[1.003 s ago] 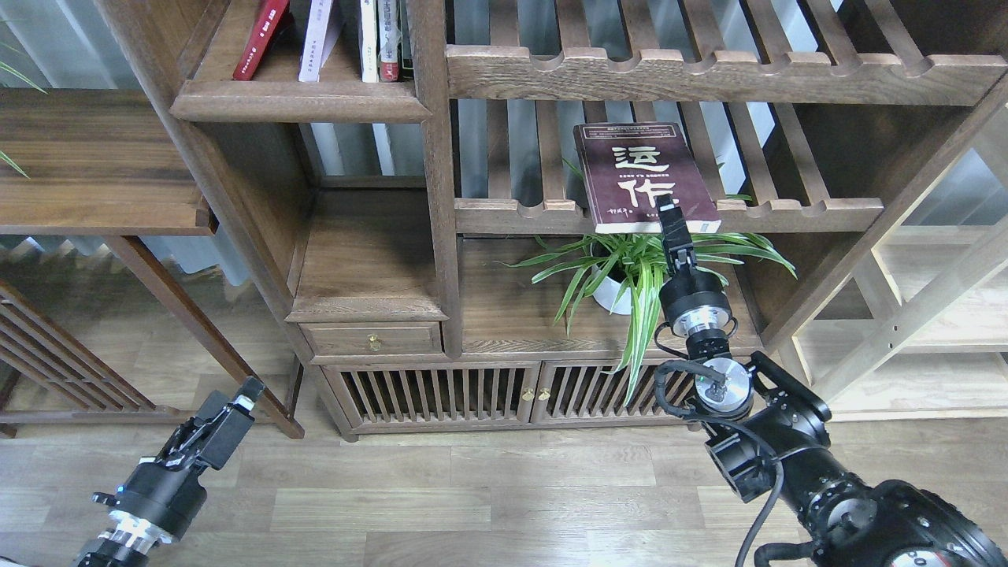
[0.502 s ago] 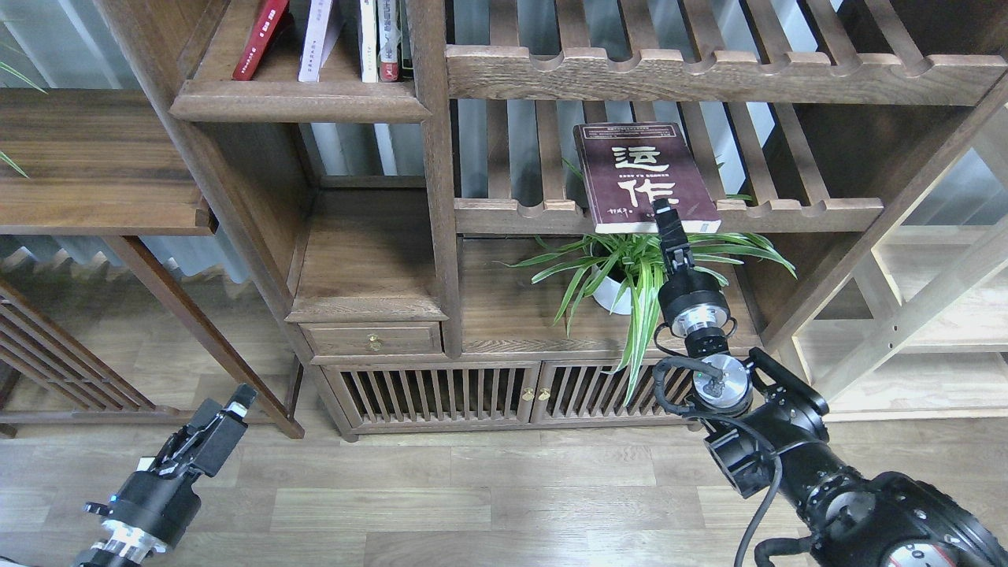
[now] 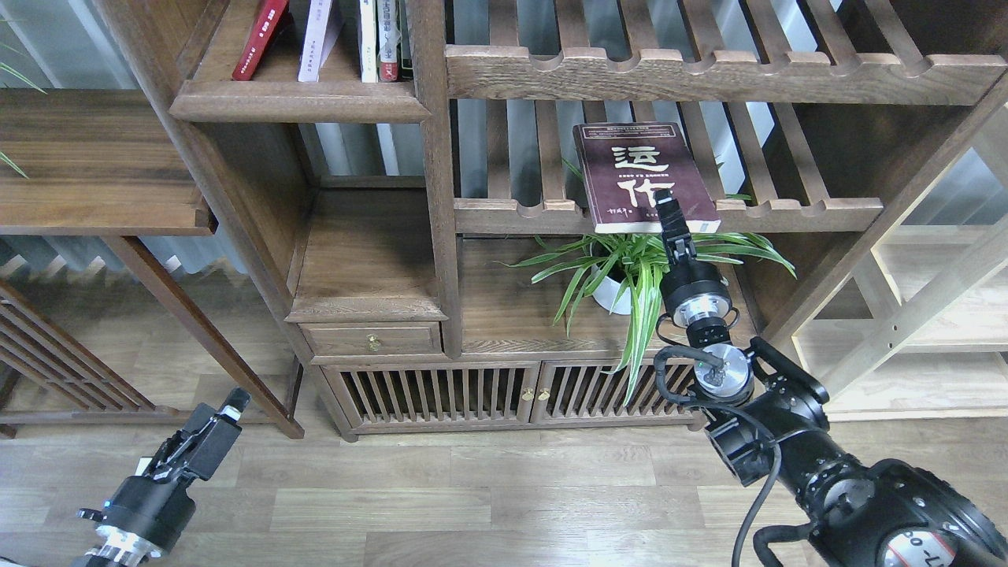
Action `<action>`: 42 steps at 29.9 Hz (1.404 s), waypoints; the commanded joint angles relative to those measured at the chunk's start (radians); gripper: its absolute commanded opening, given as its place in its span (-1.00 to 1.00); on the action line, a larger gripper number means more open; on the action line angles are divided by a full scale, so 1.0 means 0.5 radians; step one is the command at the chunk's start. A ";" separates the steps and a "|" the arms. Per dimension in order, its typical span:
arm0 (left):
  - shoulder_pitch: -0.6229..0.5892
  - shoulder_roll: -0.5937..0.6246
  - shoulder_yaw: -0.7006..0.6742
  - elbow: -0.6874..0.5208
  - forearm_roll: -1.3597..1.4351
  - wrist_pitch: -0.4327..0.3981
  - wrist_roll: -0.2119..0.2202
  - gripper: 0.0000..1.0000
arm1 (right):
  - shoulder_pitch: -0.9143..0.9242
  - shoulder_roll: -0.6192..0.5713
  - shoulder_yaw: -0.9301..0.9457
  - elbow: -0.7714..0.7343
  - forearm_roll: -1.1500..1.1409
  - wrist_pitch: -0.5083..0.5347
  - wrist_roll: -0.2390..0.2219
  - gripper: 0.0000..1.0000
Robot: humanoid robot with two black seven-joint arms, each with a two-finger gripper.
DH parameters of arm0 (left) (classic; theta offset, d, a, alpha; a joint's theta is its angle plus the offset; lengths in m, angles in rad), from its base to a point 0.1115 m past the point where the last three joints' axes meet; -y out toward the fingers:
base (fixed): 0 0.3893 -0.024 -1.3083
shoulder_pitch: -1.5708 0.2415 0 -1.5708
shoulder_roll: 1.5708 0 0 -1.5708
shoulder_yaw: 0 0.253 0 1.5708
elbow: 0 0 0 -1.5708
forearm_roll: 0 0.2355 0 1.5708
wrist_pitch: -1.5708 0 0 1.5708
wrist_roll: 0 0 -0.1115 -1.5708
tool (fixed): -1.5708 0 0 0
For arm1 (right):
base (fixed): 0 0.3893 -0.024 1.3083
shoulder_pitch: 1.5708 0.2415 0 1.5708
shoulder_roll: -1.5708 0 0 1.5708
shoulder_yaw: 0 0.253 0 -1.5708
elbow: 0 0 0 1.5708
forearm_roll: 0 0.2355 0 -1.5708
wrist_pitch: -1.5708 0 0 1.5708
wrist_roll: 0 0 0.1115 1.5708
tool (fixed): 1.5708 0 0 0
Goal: Organize books on shelf
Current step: 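Raise the right gripper up to the bottom edge of the red book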
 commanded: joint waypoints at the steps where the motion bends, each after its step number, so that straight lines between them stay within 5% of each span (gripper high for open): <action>1: 0.003 0.000 -0.004 -0.001 0.000 0.000 0.000 0.98 | 0.018 0.000 -0.001 -0.018 0.003 -0.031 -0.003 1.00; 15: 0.003 0.000 -0.028 -0.001 0.000 0.000 0.000 0.98 | 0.033 0.000 -0.065 -0.024 0.003 -0.059 0.006 0.51; 22: 0.003 -0.003 -0.028 -0.001 0.000 0.000 0.000 0.98 | 0.021 0.000 -0.111 -0.021 0.000 -0.050 0.019 0.05; 42: 0.006 -0.003 -0.028 0.005 0.000 0.000 0.000 0.98 | 0.000 0.000 -0.133 0.001 0.000 -0.001 0.071 -0.49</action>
